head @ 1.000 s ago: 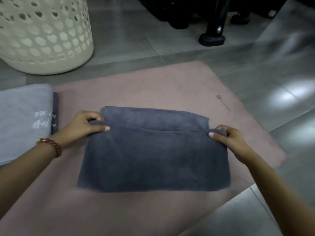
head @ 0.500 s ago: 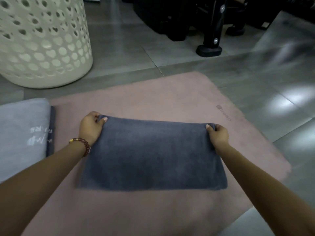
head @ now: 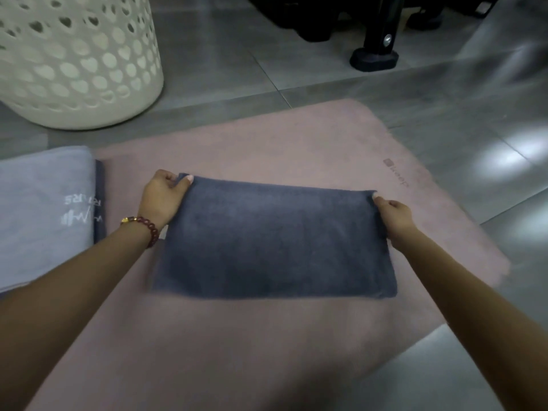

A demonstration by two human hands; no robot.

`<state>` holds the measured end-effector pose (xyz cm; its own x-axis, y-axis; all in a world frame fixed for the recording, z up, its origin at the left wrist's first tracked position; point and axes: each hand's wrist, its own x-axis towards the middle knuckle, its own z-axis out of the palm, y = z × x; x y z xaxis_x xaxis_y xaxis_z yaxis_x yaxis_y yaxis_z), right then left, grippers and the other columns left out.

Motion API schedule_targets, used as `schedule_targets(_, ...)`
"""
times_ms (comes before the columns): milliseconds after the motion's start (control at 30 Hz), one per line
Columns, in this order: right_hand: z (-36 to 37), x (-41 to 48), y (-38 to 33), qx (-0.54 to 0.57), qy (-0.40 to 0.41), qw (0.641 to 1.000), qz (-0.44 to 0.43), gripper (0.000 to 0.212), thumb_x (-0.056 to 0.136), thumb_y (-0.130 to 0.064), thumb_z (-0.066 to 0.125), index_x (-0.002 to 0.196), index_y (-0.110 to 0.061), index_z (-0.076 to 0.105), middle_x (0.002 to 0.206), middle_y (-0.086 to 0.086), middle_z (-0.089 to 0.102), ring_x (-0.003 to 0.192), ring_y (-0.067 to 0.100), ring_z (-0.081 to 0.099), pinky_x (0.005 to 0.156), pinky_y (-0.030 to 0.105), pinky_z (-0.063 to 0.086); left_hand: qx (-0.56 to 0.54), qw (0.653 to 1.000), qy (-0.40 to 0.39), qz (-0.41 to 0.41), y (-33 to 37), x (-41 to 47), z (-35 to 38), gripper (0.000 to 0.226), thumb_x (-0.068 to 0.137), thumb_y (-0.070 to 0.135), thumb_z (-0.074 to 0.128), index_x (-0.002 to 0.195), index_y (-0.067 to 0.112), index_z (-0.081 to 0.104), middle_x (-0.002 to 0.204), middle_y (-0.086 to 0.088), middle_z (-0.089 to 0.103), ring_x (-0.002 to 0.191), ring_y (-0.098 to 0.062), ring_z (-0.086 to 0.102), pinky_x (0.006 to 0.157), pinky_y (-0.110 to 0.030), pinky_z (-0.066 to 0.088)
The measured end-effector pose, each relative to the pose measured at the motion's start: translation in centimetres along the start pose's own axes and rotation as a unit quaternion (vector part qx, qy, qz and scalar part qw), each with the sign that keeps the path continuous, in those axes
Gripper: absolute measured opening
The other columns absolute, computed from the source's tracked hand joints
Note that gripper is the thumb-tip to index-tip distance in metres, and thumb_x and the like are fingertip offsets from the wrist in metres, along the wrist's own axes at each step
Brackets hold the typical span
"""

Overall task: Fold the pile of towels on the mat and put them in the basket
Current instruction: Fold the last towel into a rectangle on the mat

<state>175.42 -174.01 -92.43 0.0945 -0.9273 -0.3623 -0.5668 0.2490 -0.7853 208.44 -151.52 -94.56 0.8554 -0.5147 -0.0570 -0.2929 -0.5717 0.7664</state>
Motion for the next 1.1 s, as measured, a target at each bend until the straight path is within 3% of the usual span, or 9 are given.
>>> schedule_targets(100,-2.7,-2.9,2.8,-0.009,-0.093,0.995,0.038,0.030,0.094,-0.033,0.051,0.085,-0.006,0.060,0.081,0.010,0.059,0.071,0.024,0.054,0.064,0.032,0.045,0.097,0.994,-0.043,0.016,-0.3,-2.9,-1.6,0.035,0.094,0.042,0.047,0.102,0.008,0.050,0.090,-0.008,0.056,0.085,-0.026,0.051,0.077,-0.036,0.040)
schedule_targets(267,-5.4,-6.6,6.6,0.040,-0.115,0.992,0.044,0.021,0.092,-0.024,0.055,0.081,-0.008,0.061,0.074,0.011,0.057,0.068,0.024,0.054,0.064,0.028,0.046,0.014,0.997,-0.065,-0.027,-2.3,-8.0,-3.2,0.031,0.092,0.037,0.055,0.099,0.007,0.055,0.091,-0.009,0.059,0.086,-0.025,0.054,0.074,-0.030,0.037)
schedule_targets(367,-4.9,-8.3,6.6,0.035,-0.082,0.996,-0.025,0.022,0.091,-0.018,0.059,0.070,-0.009,0.057,0.062,0.005,0.050,0.057,0.015,0.048,0.052,0.020,0.042,-0.029,0.997,-0.068,-0.021,-3.3,-10.7,-3.5,0.025,0.090,0.029,0.060,0.097,0.005,0.055,0.085,-0.008,0.060,0.079,-0.024,0.055,0.065,-0.030,0.037)
schedule_targets(467,-3.5,-9.5,6.7,-0.007,-0.054,0.992,-0.116,0.025,0.091,-0.014,0.060,0.068,-0.012,0.050,0.059,0.003,0.047,0.047,0.002,0.042,0.048,0.018,0.035,-0.038,0.996,-0.081,0.006,-3.9,-12.5,-3.8,0.030,0.084,0.030,0.069,0.100,0.008,0.055,0.085,-0.006,0.065,0.074,-0.023,0.060,0.067,-0.033,0.046)
schedule_targets(533,-2.6,-10.0,6.7,-0.022,-0.042,0.988,-0.150,0.018,0.094,-0.016,0.054,0.078,-0.011,0.047,0.064,0.002,0.049,0.055,0.007,0.045,0.053,0.023,0.036,-0.034,0.996,-0.078,0.017,-4.4,-13.1,-4.1,0.041,0.075,0.042,0.069,0.100,0.013,0.055,0.086,-0.008,0.069,0.073,-0.025,0.064,0.070,-0.037,0.051)
schedule_targets(633,-2.5,-10.0,6.2,-0.074,0.008,0.979,-0.190,0.013,0.098,-0.019,0.045,0.092,-0.009,0.041,0.071,0.004,0.050,0.066,0.019,0.046,0.058,0.030,0.036,-0.004,0.996,-0.078,0.039,-5.2,-13.0,-4.1,0.030,0.082,0.034,0.062,0.103,0.014,0.055,0.091,-0.012,0.069,0.083,-0.032,0.065,0.075,-0.043,0.051)
schedule_targets(800,-2.5,-9.0,8.0,-0.218,0.049,0.964,-0.146,0.023,0.098,-0.030,0.043,0.102,-0.008,0.045,0.091,0.020,0.061,0.084,0.038,0.057,0.064,0.035,0.034,0.136,0.986,-0.074,0.063,-5.1,-12.2,-3.5,0.022,0.095,0.022,0.050,0.107,0.004,0.050,0.090,-0.023,0.065,0.085,-0.041,0.060,0.064,-0.037,0.037)
schedule_targets(1000,-1.6,-8.8,7.7,-0.248,0.073,0.958,-0.124,0.025,0.097,-0.028,0.042,0.109,-0.006,0.044,0.098,0.023,0.062,0.089,0.041,0.058,0.068,0.037,0.037,0.201,0.977,-0.038,0.061,-4.6,-12.9,-3.2,0.026,0.096,0.024,0.045,0.110,0.002,0.045,0.090,-0.027,0.062,0.083,-0.043,0.058,0.062,-0.036,0.034)
schedule_targets(1100,-2.2,-9.7,7.9,-0.224,0.103,0.959,-0.144,0.023,0.096,-0.023,0.041,0.115,-0.009,0.040,0.087,0.022,0.062,0.081,0.039,0.058,0.066,0.037,0.038,0.180,0.980,0.000,0.090,-4.4,-13.8,-4.0,0.024,0.095,0.021,0.047,0.112,0.005,0.046,0.078,-0.024,0.062,0.077,-0.043,0.059,0.060,-0.036,0.034)
